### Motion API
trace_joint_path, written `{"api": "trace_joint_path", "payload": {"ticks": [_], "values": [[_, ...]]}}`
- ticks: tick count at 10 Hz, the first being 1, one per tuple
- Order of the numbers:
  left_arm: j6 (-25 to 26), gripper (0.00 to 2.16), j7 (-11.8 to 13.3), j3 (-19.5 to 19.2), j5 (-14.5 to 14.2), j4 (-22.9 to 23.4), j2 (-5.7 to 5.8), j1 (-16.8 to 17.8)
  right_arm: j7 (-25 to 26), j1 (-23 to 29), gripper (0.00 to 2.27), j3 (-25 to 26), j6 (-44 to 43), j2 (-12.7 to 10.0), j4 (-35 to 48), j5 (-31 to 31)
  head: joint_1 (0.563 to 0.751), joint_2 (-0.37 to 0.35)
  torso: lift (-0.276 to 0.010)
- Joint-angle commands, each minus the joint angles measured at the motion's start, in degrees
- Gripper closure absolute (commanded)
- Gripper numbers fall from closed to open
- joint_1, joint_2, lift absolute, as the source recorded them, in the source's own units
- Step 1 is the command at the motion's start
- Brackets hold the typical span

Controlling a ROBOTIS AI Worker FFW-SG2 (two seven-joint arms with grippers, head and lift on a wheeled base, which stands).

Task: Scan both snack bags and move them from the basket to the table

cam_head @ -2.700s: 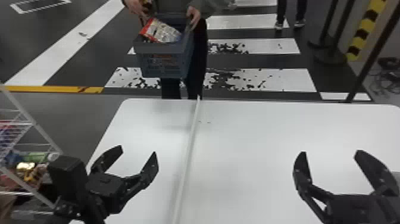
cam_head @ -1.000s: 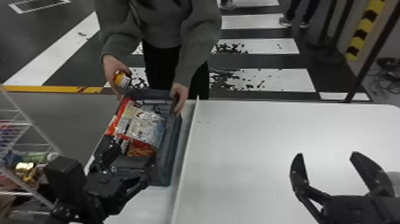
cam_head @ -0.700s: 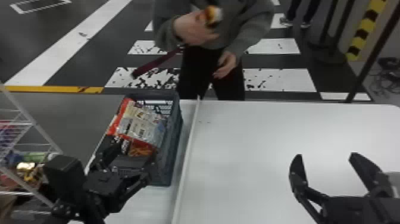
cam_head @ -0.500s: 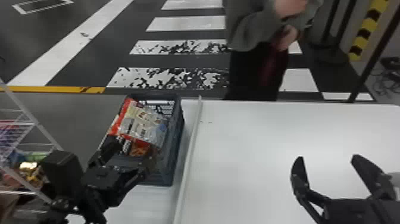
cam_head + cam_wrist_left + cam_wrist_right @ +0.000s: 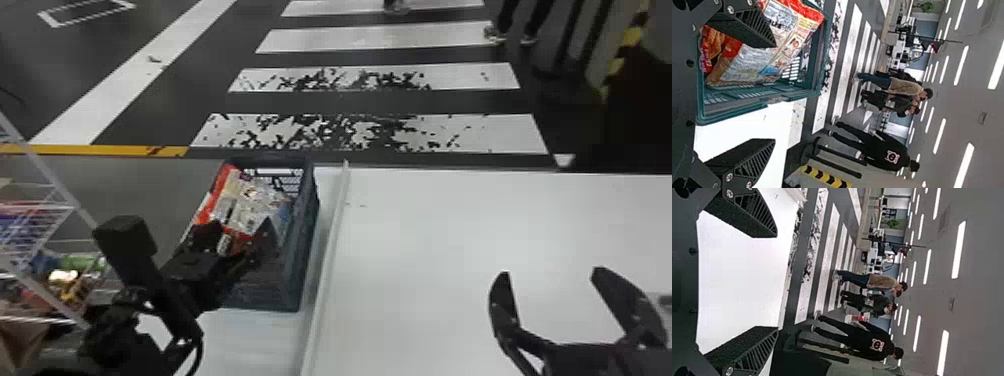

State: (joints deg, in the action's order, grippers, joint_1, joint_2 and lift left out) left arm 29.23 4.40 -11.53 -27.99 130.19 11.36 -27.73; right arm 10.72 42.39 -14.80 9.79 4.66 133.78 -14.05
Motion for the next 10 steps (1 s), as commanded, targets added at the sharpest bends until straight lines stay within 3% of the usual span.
{"api": "trace_joint_path", "payload": {"ticks": [1, 3, 4, 6, 8, 10], "values": [[0.6, 0.15, -0.5, -0.2, -1.5, -1.8, -0.02, 2.4, 0.0, -0.1, 0.08, -0.5, 0.0, 0.0, -0.9, -0.8, 0.695, 0.166, -0.098], [2.0, 0.15, -5.6, 0.2, -4.0, -4.3, -0.2, 5.4, 0.0, -0.4, 0.08, -0.4, 0.2, 0.0, -1.6, -0.9, 0.695, 0.18, -0.098], [2.0, 0.15, -8.3, 0.5, -4.7, -4.7, -0.9, 6.0, 0.0, -0.4, 0.08, -0.4, 0.2, 0.2, -1.8, -0.9, 0.695, 0.191, -0.098], [1.5, 0.15, -8.6, -0.3, -8.0, -6.2, -1.6, 7.2, 0.0, -0.3, 0.08, -0.1, 0.4, 0.5, -1.8, -0.8, 0.695, 0.193, -0.098], [0.8, 0.15, -8.7, -3.9, -17.2, -9.0, -2.92, 8.0, 0.0, -0.6, 0.08, -0.2, 0.7, 0.7, -2.5, -0.9, 0.695, 0.195, -0.098], [-0.3, 0.15, -12.2, -4.5, -18.2, -9.4, -3.63, 8.7, 0.0, -0.8, 0.08, -0.3, 0.7, 1.1, -3.1, -0.8, 0.695, 0.213, -0.098]]}}
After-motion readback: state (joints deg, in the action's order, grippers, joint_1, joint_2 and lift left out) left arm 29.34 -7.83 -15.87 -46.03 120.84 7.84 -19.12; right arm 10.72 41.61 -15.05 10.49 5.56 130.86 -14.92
